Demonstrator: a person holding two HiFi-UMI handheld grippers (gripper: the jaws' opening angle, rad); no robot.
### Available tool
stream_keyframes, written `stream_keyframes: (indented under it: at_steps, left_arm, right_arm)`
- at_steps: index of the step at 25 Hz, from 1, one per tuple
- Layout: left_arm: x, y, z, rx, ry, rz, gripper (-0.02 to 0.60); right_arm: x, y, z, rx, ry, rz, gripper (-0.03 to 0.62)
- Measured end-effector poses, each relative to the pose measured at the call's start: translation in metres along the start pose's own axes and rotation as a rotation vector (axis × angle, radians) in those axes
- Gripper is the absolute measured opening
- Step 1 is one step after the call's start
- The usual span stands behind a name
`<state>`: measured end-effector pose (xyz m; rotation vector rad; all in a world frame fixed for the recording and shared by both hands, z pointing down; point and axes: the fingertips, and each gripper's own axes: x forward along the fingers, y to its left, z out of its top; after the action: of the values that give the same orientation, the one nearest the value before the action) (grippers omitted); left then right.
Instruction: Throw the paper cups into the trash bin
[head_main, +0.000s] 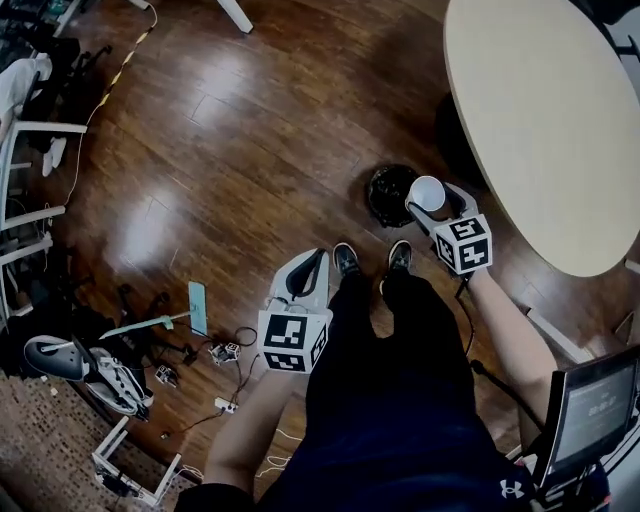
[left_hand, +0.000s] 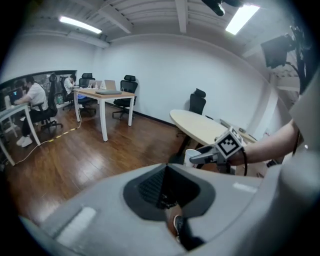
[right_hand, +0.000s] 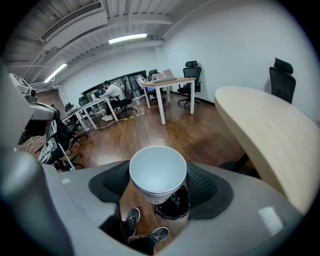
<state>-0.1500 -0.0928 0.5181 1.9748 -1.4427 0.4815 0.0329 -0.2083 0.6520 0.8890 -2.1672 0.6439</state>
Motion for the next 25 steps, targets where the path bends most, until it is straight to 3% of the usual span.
stream_keyframes:
  at_steps: [5, 8, 10, 14, 18, 25]
  left_arm:
    - [0.062, 0.0, -0.038, 0.052, 0.078, -0.047, 0.003]
    - [0.097, -0.002, -0.067, 0.077, 0.115, -0.062, 0.003]
    - [0.117, -0.01, -0.082, 0.053, 0.136, -0.094, 0.003]
    - [0.149, -0.012, -0.098, 0.026, 0.122, -0.106, 0.003]
    - [0.166, 0.012, -0.105, -0.024, 0.104, -0.059, 0.003]
    - [0.197, 0.057, -0.12, -0.043, 0.033, 0.007, 0.003]
  right_arm:
    - [0.062, -0.011, -0.049, 0.049, 0.041, 0.042, 0.359]
    - [0.096, -0.017, -0.079, 0.009, 0.057, 0.042, 0.359]
    - [0.119, -0.019, -0.106, -0.012, 0.068, 0.059, 0.359]
    - [0.177, -0.032, -0.165, -0.046, 0.122, 0.097, 0.359]
    - [0.245, -0.055, -0.217, -0.04, 0.169, 0.1, 0.36]
    - [0.327, -0.077, -0.272, -0.072, 0.236, 0.069, 0.359]
